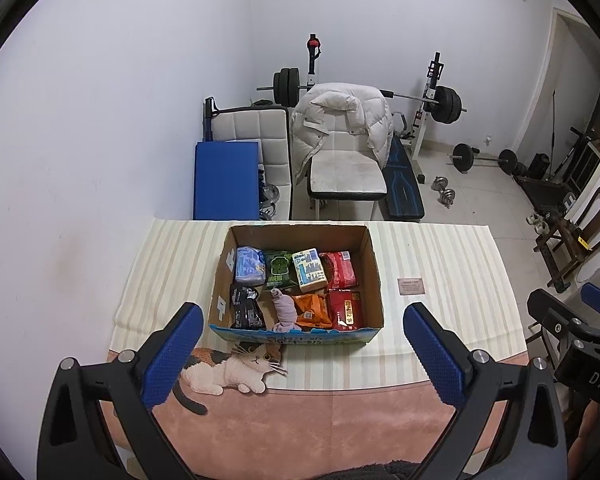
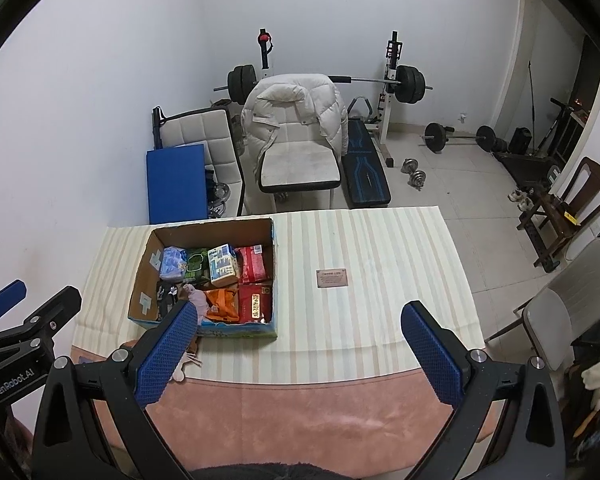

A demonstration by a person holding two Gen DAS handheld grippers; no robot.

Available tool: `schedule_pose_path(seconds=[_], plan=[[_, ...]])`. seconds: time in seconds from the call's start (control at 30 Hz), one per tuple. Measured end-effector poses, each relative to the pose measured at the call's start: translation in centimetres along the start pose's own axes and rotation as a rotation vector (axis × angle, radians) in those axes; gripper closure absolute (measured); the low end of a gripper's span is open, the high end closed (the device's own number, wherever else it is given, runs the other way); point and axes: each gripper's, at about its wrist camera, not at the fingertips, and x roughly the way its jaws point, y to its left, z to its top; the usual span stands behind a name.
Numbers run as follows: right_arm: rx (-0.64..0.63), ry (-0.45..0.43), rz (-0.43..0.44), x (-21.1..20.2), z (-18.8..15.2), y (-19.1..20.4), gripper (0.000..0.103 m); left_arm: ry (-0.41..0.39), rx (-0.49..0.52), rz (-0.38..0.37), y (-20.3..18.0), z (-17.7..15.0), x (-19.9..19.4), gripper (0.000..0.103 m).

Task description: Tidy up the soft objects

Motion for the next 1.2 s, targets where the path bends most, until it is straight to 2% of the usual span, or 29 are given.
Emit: schedule_pose_path(seconds=[0.67, 1.2], plan=[[0.002, -0.010, -0.004, -0.5, 0.2, -0.1, 0.000, -0.005, 0.003, -0.007, 0.0, 0.8, -0.8, 0.000], [-0.003, -0.001, -0.004, -1.0, -0.3, -0.2, 0.000, 0.019, -0.003, -0.013, 0.9, -0.3, -0.1, 0.000]])
